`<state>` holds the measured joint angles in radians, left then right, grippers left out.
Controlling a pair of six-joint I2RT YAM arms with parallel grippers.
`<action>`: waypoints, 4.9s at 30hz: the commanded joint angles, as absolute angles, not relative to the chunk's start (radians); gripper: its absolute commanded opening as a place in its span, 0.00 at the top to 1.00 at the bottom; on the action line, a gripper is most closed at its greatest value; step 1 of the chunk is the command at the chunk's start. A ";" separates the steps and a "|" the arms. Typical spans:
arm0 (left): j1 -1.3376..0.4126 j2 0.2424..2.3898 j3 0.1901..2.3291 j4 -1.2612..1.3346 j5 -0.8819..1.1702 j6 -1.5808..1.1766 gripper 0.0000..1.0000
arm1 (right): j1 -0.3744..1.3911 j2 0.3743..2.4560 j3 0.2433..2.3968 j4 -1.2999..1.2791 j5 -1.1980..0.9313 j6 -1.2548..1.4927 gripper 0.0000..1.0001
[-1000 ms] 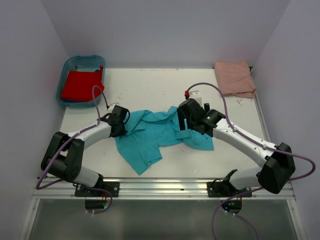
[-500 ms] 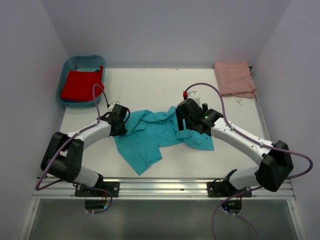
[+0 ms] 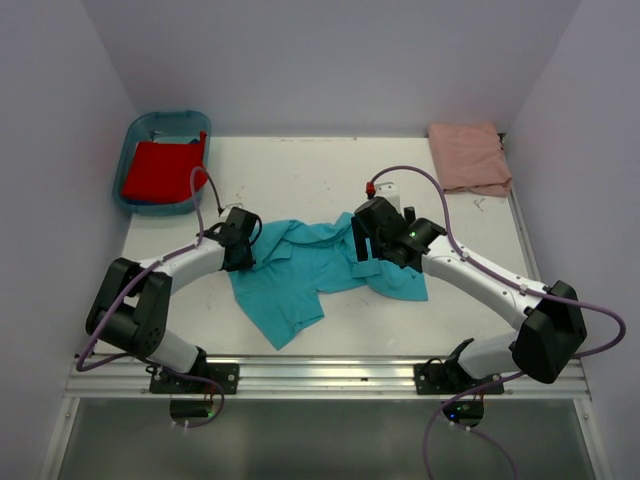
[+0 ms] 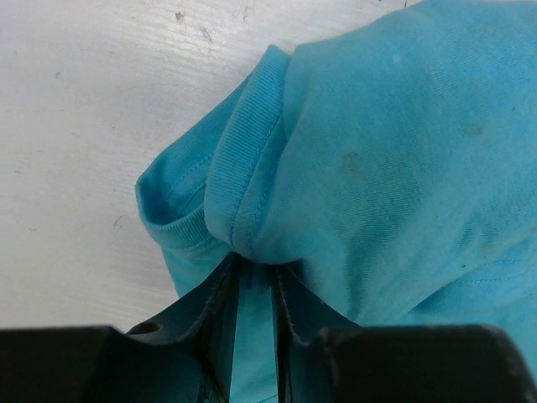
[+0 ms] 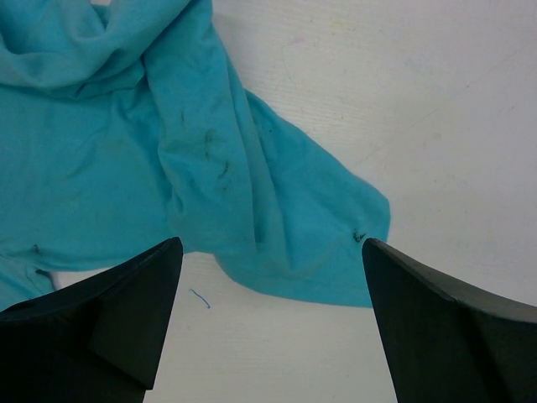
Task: Fold and stack the t-shirts
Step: Flatten the tshirt out
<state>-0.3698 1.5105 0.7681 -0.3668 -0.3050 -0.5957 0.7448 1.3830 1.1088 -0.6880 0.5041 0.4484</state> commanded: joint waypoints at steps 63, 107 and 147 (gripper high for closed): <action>-0.499 1.103 1.075 -0.615 -0.359 -0.632 1.00 | 0.620 1.329 1.046 -0.715 0.678 0.636 0.04; -0.499 1.108 1.351 -0.675 -0.437 -0.578 1.00 | 0.546 1.439 0.870 -0.221 0.003 0.520 0.56; -0.497 1.065 1.276 -0.683 -0.451 -0.580 1.00 | 0.477 1.848 1.452 -0.765 1.066 0.787 1.00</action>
